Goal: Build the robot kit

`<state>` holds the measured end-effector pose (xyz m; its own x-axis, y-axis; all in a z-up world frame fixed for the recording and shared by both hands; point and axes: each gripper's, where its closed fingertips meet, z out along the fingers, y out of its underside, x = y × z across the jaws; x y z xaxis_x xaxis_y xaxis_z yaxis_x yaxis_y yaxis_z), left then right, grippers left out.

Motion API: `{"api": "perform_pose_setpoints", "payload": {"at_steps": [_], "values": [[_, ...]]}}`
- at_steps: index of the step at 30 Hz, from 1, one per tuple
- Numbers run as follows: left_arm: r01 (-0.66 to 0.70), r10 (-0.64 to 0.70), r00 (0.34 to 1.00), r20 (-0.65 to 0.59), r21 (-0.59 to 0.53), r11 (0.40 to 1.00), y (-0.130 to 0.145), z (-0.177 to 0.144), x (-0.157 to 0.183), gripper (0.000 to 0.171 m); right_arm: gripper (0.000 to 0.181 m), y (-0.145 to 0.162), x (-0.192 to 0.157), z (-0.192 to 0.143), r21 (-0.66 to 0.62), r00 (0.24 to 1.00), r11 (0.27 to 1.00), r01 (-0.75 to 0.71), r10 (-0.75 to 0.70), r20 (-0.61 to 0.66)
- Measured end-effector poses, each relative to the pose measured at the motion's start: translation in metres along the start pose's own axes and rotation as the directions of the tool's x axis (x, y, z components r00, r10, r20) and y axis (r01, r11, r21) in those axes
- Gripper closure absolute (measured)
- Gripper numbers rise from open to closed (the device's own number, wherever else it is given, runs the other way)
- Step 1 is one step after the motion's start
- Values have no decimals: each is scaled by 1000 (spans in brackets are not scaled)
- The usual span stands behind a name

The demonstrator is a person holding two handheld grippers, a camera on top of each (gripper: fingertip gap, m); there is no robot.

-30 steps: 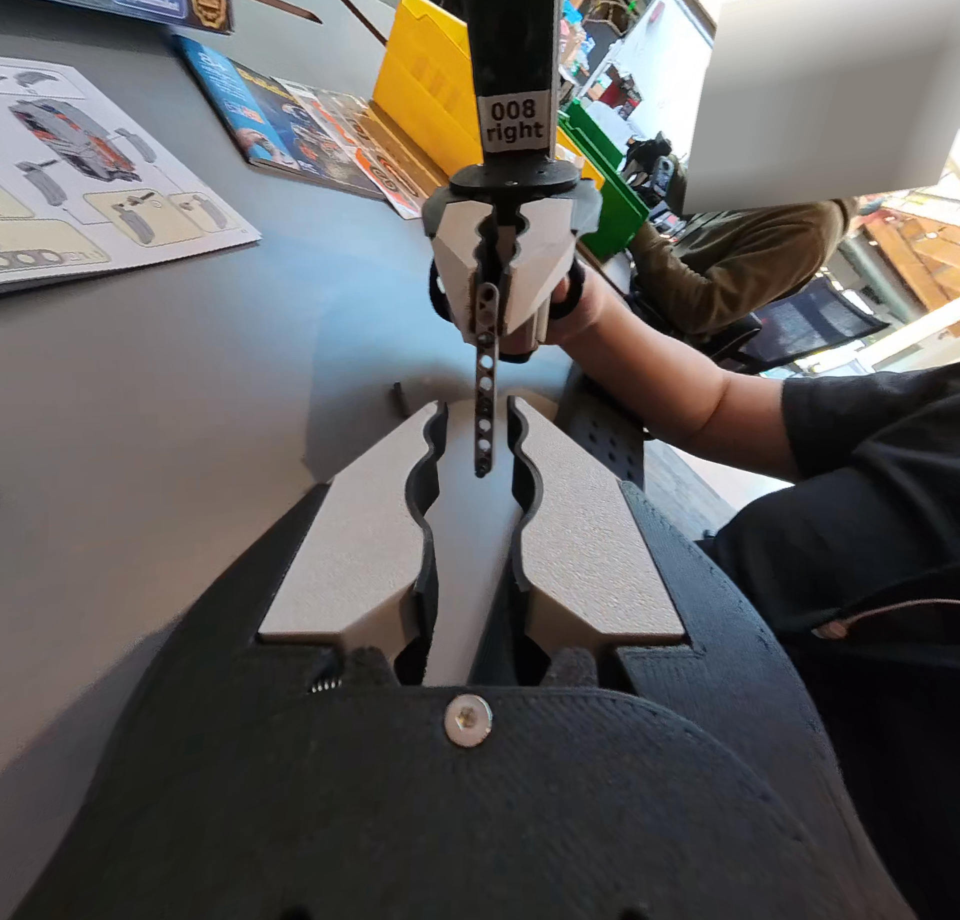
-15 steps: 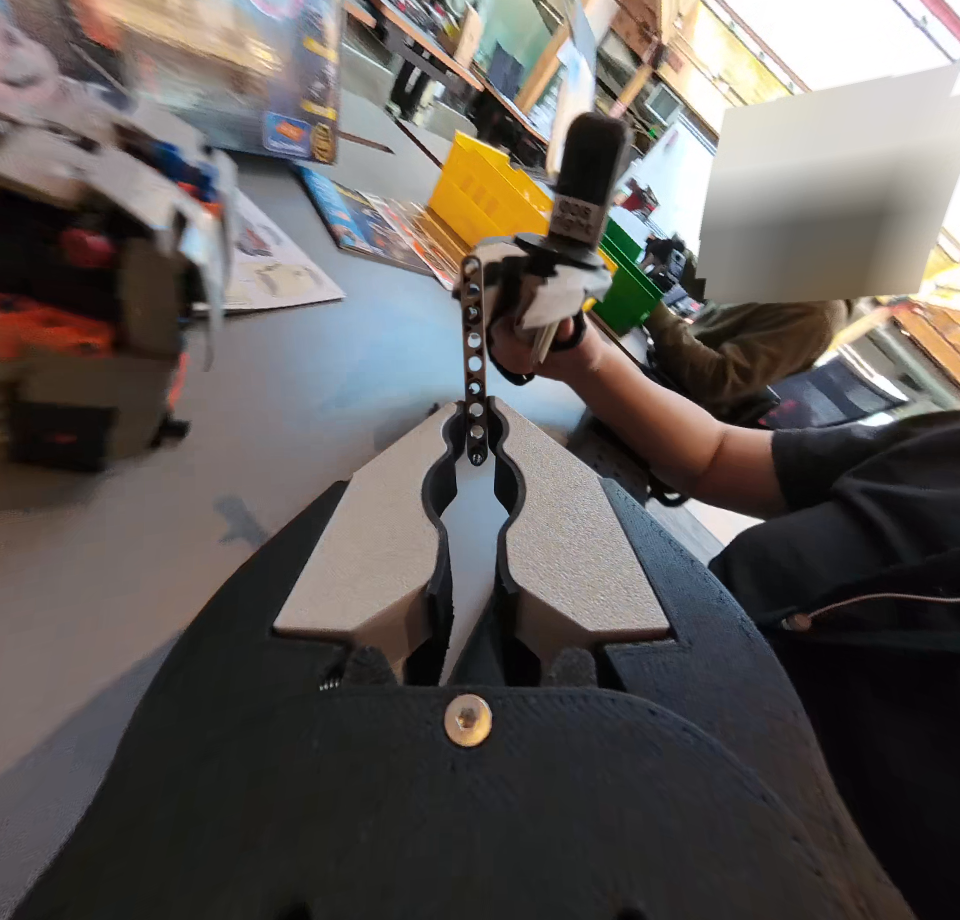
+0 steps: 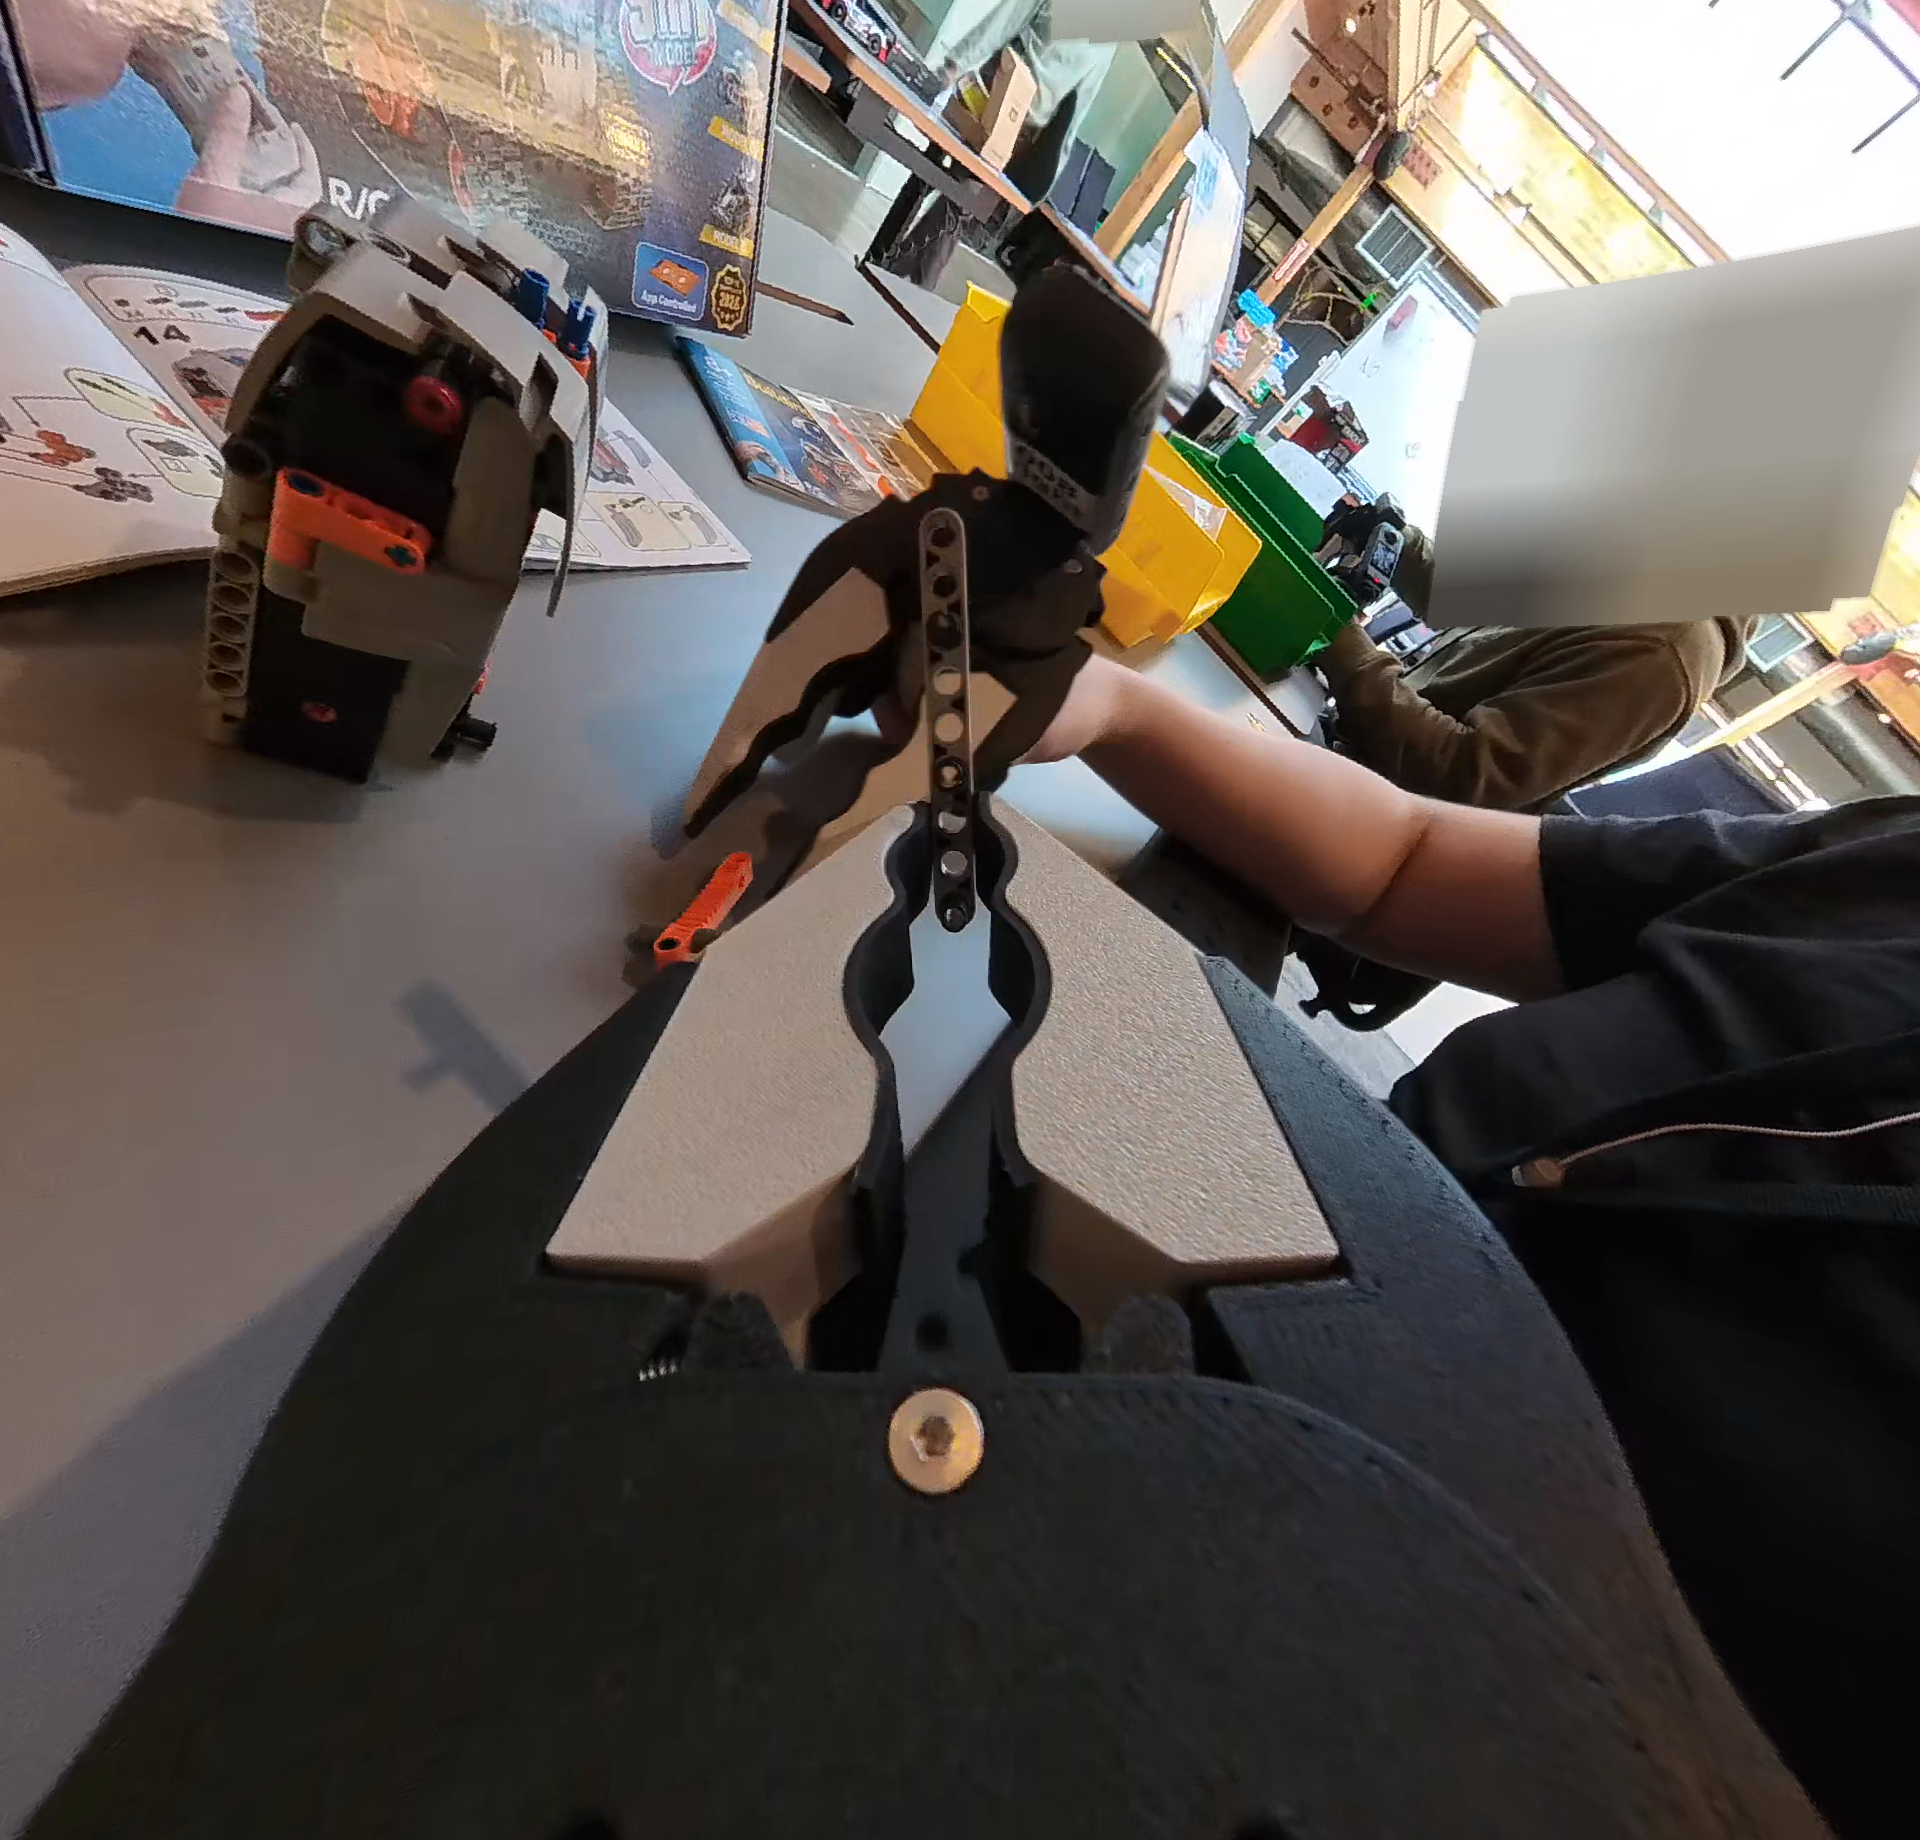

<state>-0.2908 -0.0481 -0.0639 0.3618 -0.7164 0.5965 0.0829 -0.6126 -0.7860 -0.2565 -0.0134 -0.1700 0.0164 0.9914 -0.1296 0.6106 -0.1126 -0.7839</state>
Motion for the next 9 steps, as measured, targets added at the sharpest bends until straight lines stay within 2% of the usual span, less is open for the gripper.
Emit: {"api": "perform_pose_setpoints", "payload": {"at_steps": [2, 3, 5, 7, 9], "values": [[13, -13, 1000, -16, 5, 1000, 0, -1, 2, 166, 156, 4, 0, 4, -33, 1000, 999, -13, 13, 18], [26, -26, 999, -32, 8, 1000, 0, -1, 4, 166, 166, 4, -1, 4, -36, 1000, 999, -12, 13, 28], [70, -68, 994, -85, 19, 997, -2, -3, 9, 166, 172, 7, -5, 3, -51, 998, 999, -11, 13, 56], [142, -135, 977, -165, 31, 989, -4, -4, 16, 166, 172, 9, -4, -1, -71, 999, 997, 21, -19, 34], [243, -223, 933, -283, 36, 969, -8, -6, 27, 166, 172, 4, -1, -9, -60, 994, 992, 109, -111, -26]]}}
